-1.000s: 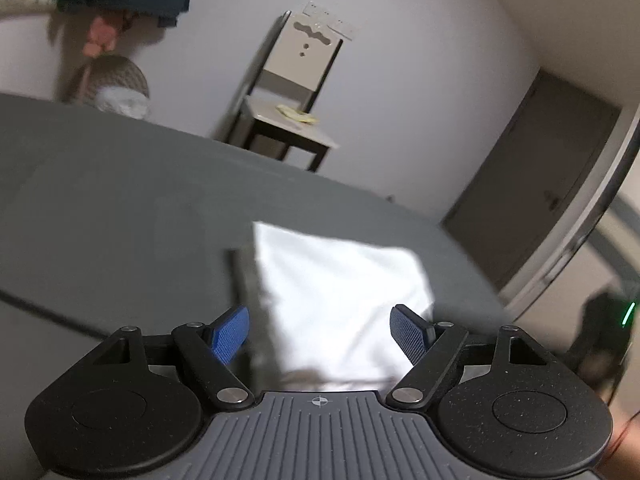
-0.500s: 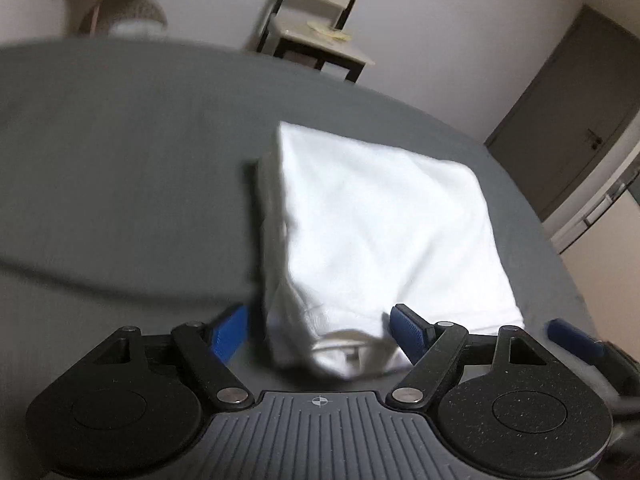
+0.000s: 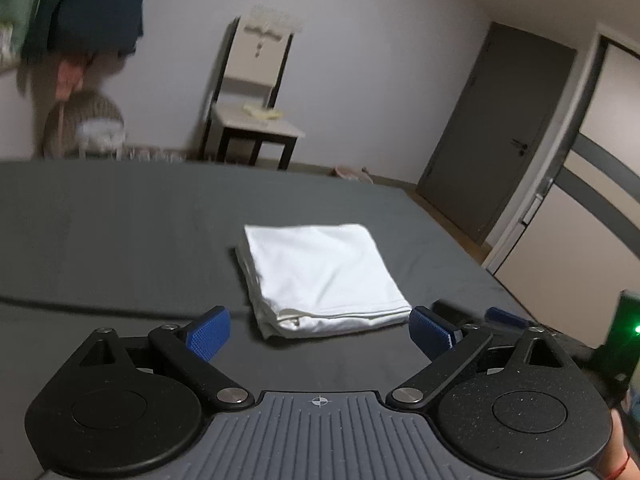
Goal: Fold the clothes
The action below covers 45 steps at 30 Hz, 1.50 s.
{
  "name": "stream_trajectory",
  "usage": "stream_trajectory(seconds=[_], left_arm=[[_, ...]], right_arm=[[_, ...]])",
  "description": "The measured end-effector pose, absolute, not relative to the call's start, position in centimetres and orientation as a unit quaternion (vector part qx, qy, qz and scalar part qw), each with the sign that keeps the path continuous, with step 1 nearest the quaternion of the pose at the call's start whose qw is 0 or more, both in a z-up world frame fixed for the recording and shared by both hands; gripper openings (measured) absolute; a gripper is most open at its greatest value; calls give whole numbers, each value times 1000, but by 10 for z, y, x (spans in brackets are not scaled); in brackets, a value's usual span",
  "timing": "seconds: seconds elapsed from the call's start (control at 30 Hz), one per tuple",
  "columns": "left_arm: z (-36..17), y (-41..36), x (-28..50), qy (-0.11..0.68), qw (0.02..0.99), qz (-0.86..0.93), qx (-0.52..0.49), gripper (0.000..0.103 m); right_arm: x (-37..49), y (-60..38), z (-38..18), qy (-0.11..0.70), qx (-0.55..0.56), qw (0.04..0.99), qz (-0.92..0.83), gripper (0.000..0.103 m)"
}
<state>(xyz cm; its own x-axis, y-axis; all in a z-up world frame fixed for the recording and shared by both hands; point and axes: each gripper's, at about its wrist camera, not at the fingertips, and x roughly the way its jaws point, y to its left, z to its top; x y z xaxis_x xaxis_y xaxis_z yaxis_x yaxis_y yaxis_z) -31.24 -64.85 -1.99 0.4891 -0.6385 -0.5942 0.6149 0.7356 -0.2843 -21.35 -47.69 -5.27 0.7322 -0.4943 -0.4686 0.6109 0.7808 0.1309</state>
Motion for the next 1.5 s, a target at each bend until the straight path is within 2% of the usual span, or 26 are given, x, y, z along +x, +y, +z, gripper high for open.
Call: stream_trajectory(seconds=[0.27,0.67,0.77,1.0,1.5], left_arm=[[11,-629,-342,348,877,-329,23,97],[40,-626,-369,325,891,-305,90,97],[37,-636,-371,340,882,-300,125,97],[26,-642,-370,340,883,-299,119,97],[5,-650,-367,353,887,-265,138,97]], right_arm=[[-213,-439,-34,282,88,894,-338,103],[-233,-434,-29,296,125,880,-350,103],[-237,-434,-28,301,136,876,-352,103],[-233,-436,-35,327,152,869,-340,103],[-239,-426,-31,319,148,882,-314,103]])
